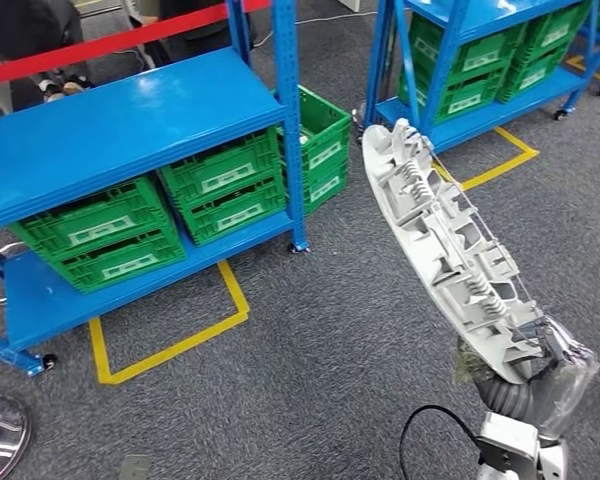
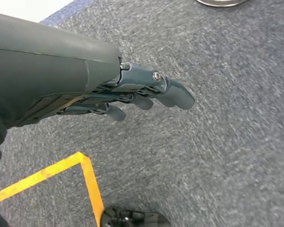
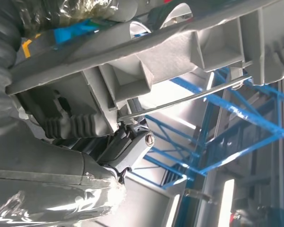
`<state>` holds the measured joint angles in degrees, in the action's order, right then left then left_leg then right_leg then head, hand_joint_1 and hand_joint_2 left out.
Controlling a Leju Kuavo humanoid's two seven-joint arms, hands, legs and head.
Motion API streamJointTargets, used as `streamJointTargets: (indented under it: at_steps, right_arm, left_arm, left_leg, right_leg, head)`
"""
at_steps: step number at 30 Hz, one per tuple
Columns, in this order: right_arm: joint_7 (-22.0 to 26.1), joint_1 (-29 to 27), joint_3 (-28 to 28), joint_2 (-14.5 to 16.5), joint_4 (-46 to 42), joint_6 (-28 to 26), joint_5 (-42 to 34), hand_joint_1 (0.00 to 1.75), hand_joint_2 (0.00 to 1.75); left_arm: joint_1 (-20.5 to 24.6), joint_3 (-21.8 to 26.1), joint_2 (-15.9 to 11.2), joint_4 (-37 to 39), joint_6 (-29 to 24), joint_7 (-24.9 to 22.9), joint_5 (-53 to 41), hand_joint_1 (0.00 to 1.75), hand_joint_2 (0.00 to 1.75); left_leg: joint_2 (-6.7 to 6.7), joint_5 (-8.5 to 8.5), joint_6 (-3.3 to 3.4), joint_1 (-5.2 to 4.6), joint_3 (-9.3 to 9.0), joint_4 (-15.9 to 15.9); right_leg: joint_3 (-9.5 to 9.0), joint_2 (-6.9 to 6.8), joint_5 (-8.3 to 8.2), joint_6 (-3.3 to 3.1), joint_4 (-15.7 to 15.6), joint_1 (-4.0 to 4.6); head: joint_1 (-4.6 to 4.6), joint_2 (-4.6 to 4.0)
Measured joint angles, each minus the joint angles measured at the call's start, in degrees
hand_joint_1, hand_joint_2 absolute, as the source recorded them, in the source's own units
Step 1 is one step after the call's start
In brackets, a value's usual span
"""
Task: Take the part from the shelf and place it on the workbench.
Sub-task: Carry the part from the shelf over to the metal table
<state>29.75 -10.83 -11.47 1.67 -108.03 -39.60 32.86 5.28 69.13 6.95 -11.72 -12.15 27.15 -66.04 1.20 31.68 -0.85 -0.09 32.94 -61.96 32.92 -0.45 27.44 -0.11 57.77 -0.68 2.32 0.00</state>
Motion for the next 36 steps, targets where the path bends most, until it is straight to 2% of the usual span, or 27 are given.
streamJointTargets:
  at_steps: [2,3,4,5,6,7,8,9,10,12,14,15,17,18,19,20,21,23,24,25,27,29,31,33,34,35,36]
  right_arm:
    - [0.0,0.1,0.0,0.0,0.0,0.0,0.0,1.75,1.75]
    - [0.0,0.1,0.0,0.0,0.1,0.0,0.0,1.75,1.75]
    - [-0.1,0.2,0.0,0.0,0.1,0.0,-0.1,1.75,1.75]
    - [-0.2,0.2,0.0,0.0,0.2,0.0,-0.2,1.75,1.75]
    - [-0.3,0.4,0.0,0.0,0.2,0.0,-0.4,1.75,1.75]
    - [-0.5,0.5,0.0,0.0,0.3,0.0,-0.6,1.75,1.75]
    - [-0.8,0.7,0.0,0.0,0.3,0.0,-0.9,1.75,1.75]
    - [-0.9,0.9,0.0,0.0,0.3,0.0,-1.1,1.75,1.75]
    - [-1.0,1.0,0.0,0.0,0.4,0.0,-1.3,1.75,1.75]
    - [-1.1,1.0,0.1,0.0,0.4,0.0,-1.5,1.75,1.75]
    - [-1.1,1.1,0.2,0.0,0.4,0.0,-1.5,1.75,1.75]
    - [-1.1,1.1,0.3,0.0,0.4,0.0,-1.5,1.75,1.75]
    - [-1.1,1.3,0.3,0.0,0.5,0.0,-1.6,1.75,1.75]
    - [-1.1,1.2,0.3,0.0,0.6,0.0,-1.6,1.75,1.75]
    - [-1.1,1.2,0.4,0.0,0.7,0.0,-1.7,1.75,1.75]
    - [-1.2,1.2,0.4,0.0,0.8,0.0,-1.8,1.75,1.75]
    - [-1.2,1.2,0.5,0.0,0.8,0.0,-1.9,1.75,1.75]
    - [-1.2,1.4,0.5,0.0,0.9,0.0,-1.9,1.75,1.75]
    - [-1.2,1.5,0.6,0.0,0.9,0.0,-1.9,1.75,1.75]
    - [-1.2,1.6,0.6,0.0,0.9,0.0,-2.0,1.75,1.75]
    - [-1.2,1.6,0.7,0.0,0.9,0.0,-2.0,1.75,1.75]
    - [-1.2,1.6,0.7,0.0,0.9,0.0,-2.1,1.75,1.75]
    - [-1.3,1.6,0.8,0.0,0.9,0.0,-2.2,1.75,1.75]
    - [-1.3,1.6,0.8,0.0,1.0,0.0,-2.2,1.75,1.75]
    - [-1.3,1.5,0.8,0.0,1.0,0.0,-2.3,1.75,1.75]
    - [-1.3,1.5,0.8,0.0,1.1,0.0,-2.3,1.75,1.75]
    - [-1.4,1.5,0.8,0.0,1.1,0.0,-2.3,1.75,1.75]
  left_arm:
    - [-0.1,0.0,0.0,0.0,0.0,0.0,0.0,0.0,1.75]
    - [-0.1,0.0,0.1,0.0,0.0,0.0,0.0,0.0,1.75]
    - [-0.2,0.0,0.1,0.0,0.0,0.0,0.0,0.0,1.75]
    - [-0.2,0.0,0.1,0.0,0.0,0.0,0.0,0.0,1.75]
    - [-0.2,0.0,0.0,0.0,0.0,0.0,0.0,0.0,1.75]
    - [-0.2,0.0,0.0,0.0,0.0,0.0,0.0,0.0,1.75]
    - [-0.2,0.0,-0.1,0.0,0.0,0.0,0.0,0.0,1.75]
    - [-0.2,0.0,-0.1,0.0,0.0,0.0,-0.1,0.0,1.75]
    - [-0.2,0.0,-0.2,0.0,0.0,0.0,-0.1,0.0,1.75]
    - [-0.1,0.0,-0.1,0.0,0.0,0.0,-0.2,0.0,1.75]
    - [-0.1,0.0,0.0,0.0,0.0,0.0,-0.2,0.0,1.75]
    - [-0.1,0.0,0.0,0.0,0.0,0.0,-0.2,0.0,1.75]
    - [-0.1,0.0,0.0,0.0,0.0,0.0,-0.2,0.0,1.75]
    - [-0.1,0.0,0.0,0.0,0.0,0.0,-0.2,0.0,1.75]
    - [-0.1,0.0,0.0,0.0,0.0,0.0,-0.2,0.0,1.75]
    - [-0.1,0.0,0.0,0.0,0.0,0.0,-0.2,0.0,1.75]
    - [-0.1,0.0,0.0,0.0,0.0,0.0,-0.2,0.0,1.75]
    - [0.0,0.0,0.1,0.0,0.0,0.0,-0.2,0.0,1.75]
    - [0.0,0.0,0.1,0.0,0.1,0.0,-0.2,0.0,1.75]
    - [0.0,0.0,0.1,0.0,0.1,0.0,-0.2,0.0,1.75]
    - [0.0,0.0,0.0,0.0,0.1,0.0,-0.2,0.0,1.75]
    - [0.1,0.0,0.0,0.0,0.1,0.0,-0.2,0.0,1.75]
    - [0.0,0.0,0.0,0.0,0.1,0.0,-0.2,0.0,1.75]
    - [-0.1,0.0,0.1,0.0,0.1,0.0,-0.2,0.0,1.75]
    - [-0.2,0.0,0.1,0.0,0.1,0.0,-0.2,0.0,1.75]
    - [-0.2,0.0,0.1,0.0,0.1,0.0,-0.2,0.0,1.75]
    - [-0.2,0.0,0.1,0.0,0.1,0.0,-0.2,0.0,1.75]
  left_leg:
    - [-0.54,3.6,-0.21,0.11,3.34,-7.4]
    - [-0.59,4.4,-0.2,0.12,4.6,-10.2]
    - [-0.63,4.12,-0.11,0.11,5.11,-11.2]
    - [-0.74,2.66,0.08,0.11,4.6,-10.0]
    - [-1.14,0.43,0.37,0.09,3.18,-6.9]
    - [-2.09,-1.68,0.78,0.08,1.5,-3.1]
    - [-3.04,-3.24,1.16,0.11,-0.02,0.3]
    - [-3.79,-3.9,1.45,0.1,-1.05,2.7]
    - [-4.17,-3.86,1.62,0.09,-1.42,3.8]
    - [-3.44,-3.69,1.74,0.22,-1.54,4.6]
    - [-2.54,-4.03,2.02,0.5,-1.73,5.3]
    - [-2.05,-4.15,2.15,0.59,-1.83,5.5]
    - [-1.14,-4.16,2.31,0.42,-1.84,5.5]
    - [-0.66,-4.14,2.33,0.34,-1.85,5.5]
    - [-0.21,-4.11,2.33,0.28,-1.87,5.5]
    - [0.22,-4.06,2.3,0.25,-1.92,5.5]
    - [0.61,-3.98,2.21,0.23,-2.03,5.5]
    - [1.3,-3.71,1.87,0.0,-2.24,5.3]
    - [1.59,-3.61,1.65,-0.18,-2.29,5.2]
    - [1.89,-3.56,1.45,-0.36,-2.32,5.2]
    - [2.46,-3.45,1.04,-0.45,-2.34,5.1]
    - [1.65,-2.18,0.46,-0.28,-1.97,3.9]
    - [-0.09,1.37,-0.05,-0.06,0.36,-1.8]
    - [-0.76,4.85,-0.26,0.06,3.87,-9.6]
    - [-0.79,5.17,-0.27,0.07,4.85,-11.6]
    - [-0.85,4.26,-0.2,0.08,4.83,-11.5]
    - [-1.05,2.33,-0.05,0.09,3.76,-9.1]
  right_leg:
    - [0.11,0.56,-0.03,-0.26,0.0,0.06]
    - [0.13,0.9,-0.03,-0.29,0.0,0.1]
    - [0.12,1.29,-0.04,-0.3,0.0,0.13]
    - [0.08,1.72,-0.04,-0.3,0.0,0.16]
    - [0.0,2.17,-0.06,-0.27,0.0,0.17]
    - [-0.01,2.59,-0.07,-0.24,0.0,0.16]
    - [0.05,3.02,-0.1,-0.12,0.1,0.21]
    - [0.26,3.41,-0.18,0.09,0.2,0.22]
    - [0.57,3.75,-0.31,0.38,0.3,0.2]
    - [1.1,4.34,-0.54,1.08,0.3,0.17]
    - [2.15,3.48,0.66,1.63,2.0,0.24]
    - [3.39,2.64,2.12,1.86,4.5,0.23]
    - [6.91,1.25,5.53,2.32,11.9,0.11]
    - [8.31,1.01,6.43,2.48,14.9,0.05]
    - [8.84,0.9,6.32,2.58,16.0,0.03]
    - [8.2,0.74,5.15,2.59,14.7,0.02]
    - [6.46,0.4,3.25,2.52,11.4,0.03]
    - [2.21,-1.42,0.5,2.13,3.5,0.25]
    - [0.86,-2.04,-0.04,1.8,1.1,0.39]
    - [0.29,-2.36,-0.02,1.48,0.1,0.53]
    - [0.3,-1.49,-0.24,0.82,0.0,0.57]
    - [0.36,-0.73,-0.52,0.23,-0.2,0.37]
    - [0.43,0.03,-0.7,-0.27,-0.3,0.2]
    - [0.58,0.96,-0.79,-0.52,-0.3,0.21]
    - [0.62,1.5,-0.83,-0.56,-0.3,0.23]
    - [0.64,2.08,-0.89,-0.56,-0.2,0.24]
    - [0.62,2.67,-0.94,-0.51,-0.2,0.24]
  head:
    - [0.1,0.0]
    - [0.09,0.0]
    - [0.09,0.0]
    - [0.09,0.0]
    - [0.09,0.0]
    - [0.08,0.0]
    - [0.04,0.0]
    - [0.07,0.0]
    - [0.05,0.0]
    - [0.1,0.0]
    - [-0.19,0.0]
    - [-0.35,0.0]
    - [-0.6,0.0]
    - [-0.58,0.0]
    - [-0.59,0.0]
    - [-0.61,0.0]
    - [-0.61,0.0]
    - [-0.62,0.0]
    - [-0.57,0.0]
    - [-0.55,0.0]
    - [-0.54,0.0]
    - [-0.44,0.0]
    - [-0.24,0.0]
    - [-0.2,0.0]
    - [-0.2,0.0]
    - [-0.2,0.0]
    - [-0.19,0.0]
